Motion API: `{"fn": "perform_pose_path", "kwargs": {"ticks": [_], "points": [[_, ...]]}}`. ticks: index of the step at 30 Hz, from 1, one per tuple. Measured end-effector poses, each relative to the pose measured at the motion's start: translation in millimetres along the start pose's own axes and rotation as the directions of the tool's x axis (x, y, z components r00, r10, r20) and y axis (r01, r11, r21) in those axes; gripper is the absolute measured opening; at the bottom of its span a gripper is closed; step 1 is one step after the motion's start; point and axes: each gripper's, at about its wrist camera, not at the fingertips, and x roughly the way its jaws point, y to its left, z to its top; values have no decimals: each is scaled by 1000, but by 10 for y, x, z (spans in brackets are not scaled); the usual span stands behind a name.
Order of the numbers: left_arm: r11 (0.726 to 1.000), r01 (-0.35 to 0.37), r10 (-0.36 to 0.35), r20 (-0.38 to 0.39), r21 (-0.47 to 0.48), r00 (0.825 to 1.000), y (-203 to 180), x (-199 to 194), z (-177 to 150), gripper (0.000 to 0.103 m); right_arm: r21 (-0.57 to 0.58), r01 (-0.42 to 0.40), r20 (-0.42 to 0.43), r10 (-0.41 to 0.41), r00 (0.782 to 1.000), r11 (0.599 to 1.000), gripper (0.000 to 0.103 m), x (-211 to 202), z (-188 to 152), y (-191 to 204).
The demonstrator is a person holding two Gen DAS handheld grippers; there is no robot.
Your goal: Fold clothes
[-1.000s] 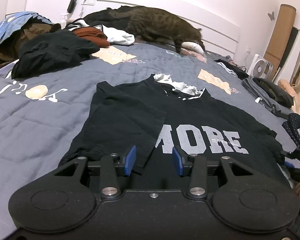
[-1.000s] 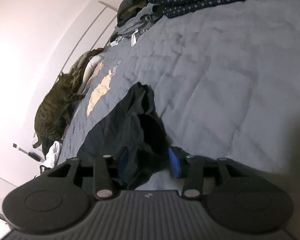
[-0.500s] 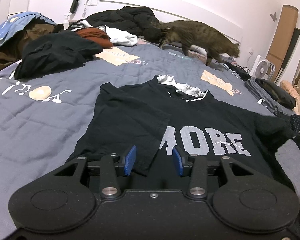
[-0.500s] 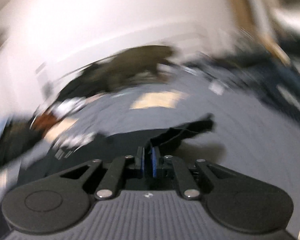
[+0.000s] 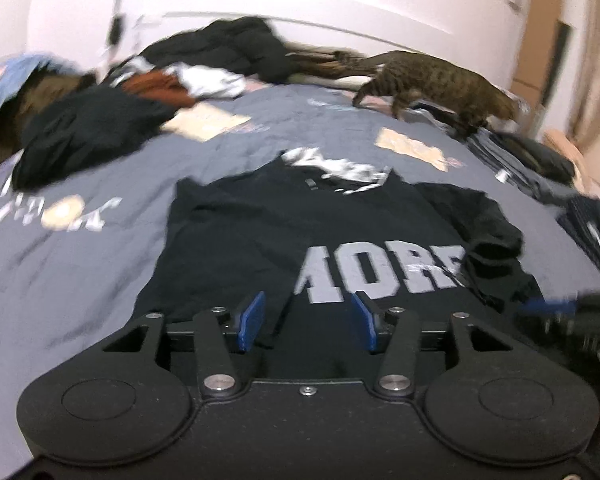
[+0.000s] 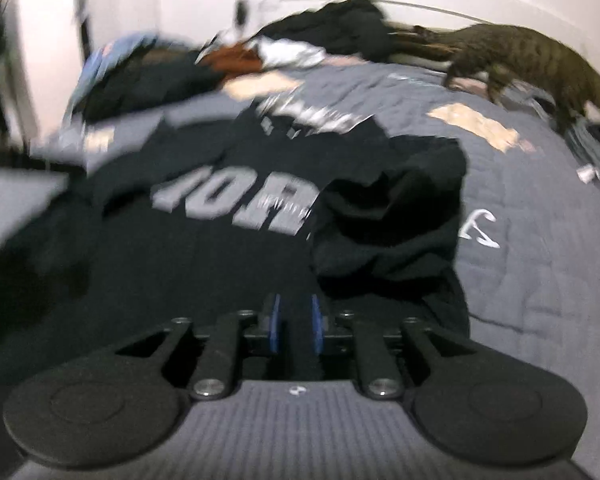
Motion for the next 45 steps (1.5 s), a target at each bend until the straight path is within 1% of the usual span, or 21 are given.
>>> {"fn": "perform_pose_path", "kwargs": {"ticks": [3,5,9,13,19,20,21,22,23,24,25,26,29,32,34,36,37,38,41,43,45], "points": [[993,8,-10,20,121,1000,-308,48,51,48,118,3,42,-8,999,993,31,-139,11,-170],[967,20,-29,29,256,999,-609,143,101,48,184,23,45,-32,999,983,35,-176,19,-293],[851,77,-106,28,520,994,-1252,366,146,47,219,51,48,-62,997,974,41,-297,-33,-483],[799,169,-194,-19,577,981,-1715,691,212,47,169,101,54,-111,992,980,43,-288,-132,-637],[773,203,-193,-82,602,978,-2074,1207,268,47,148,133,76,-146,986,980,43,-105,-228,-823],[774,212,-194,-95,596,976,-2087,1263,282,47,148,124,85,-138,987,981,43,-75,-225,-833],[779,224,-198,-109,586,974,-2084,1305,301,41,145,115,93,-129,987,983,43,-44,-224,-835],[783,236,-202,-123,576,972,-2081,1348,319,19,142,103,95,-117,989,984,42,-11,-221,-837],[792,253,-207,-146,555,967,-2055,1388,358,12,149,100,85,-113,990,984,42,29,-228,-844],[809,274,-219,-166,520,962,-1996,1416,424,11,160,102,70,-114,991,982,36,72,-240,-855],[830,285,-231,-170,480,958,-1917,1438,504,9,171,104,55,-115,992,980,20,114,-252,-865],[851,290,-241,-166,438,956,-1835,1460,586,9,183,108,42,-118,992,977,9,144,-269,-884],[918,286,-249,-162,276,955,-1488,1571,837,8,216,120,34,-130,991,969,7,149,-311,-959],[958,248,-217,-209,141,954,-1188,1788,938,8,234,142,40,-156,987,962,6,98,-327,-1039],[975,217,-198,-243,50,950,-988,1933,1005,26,243,154,38,-168,985,958,6,80,-340,-1082],[980,171,-135,-292,100,947,-948,2034,964,34,233,164,24,-174,984,959,6,86,-351,-1095],[979,158,-112,-307,131,945,-945,2035,952,46,208,167,6,-172,985,964,6,112,-352,-1070],[976,153,-98,-315,156,944,-942,2009,951,52,181,171,-11,-172,985,969,7,133,-354,-1050],[964,212,-168,-249,158,954,-969,1780,1073,55,122,172,-38,-169,985,977,7,152,-366,-1030],[946,249,-207,-204,207,957,-1126,1654,1179,56,144,160,-43,-156,987,976,8,136,-367,-1068],[910,266,-217,-183,318,959,-1433,1608,1229,56,158,153,-46,-148,988,975,9,106,-350,-1094]]}}
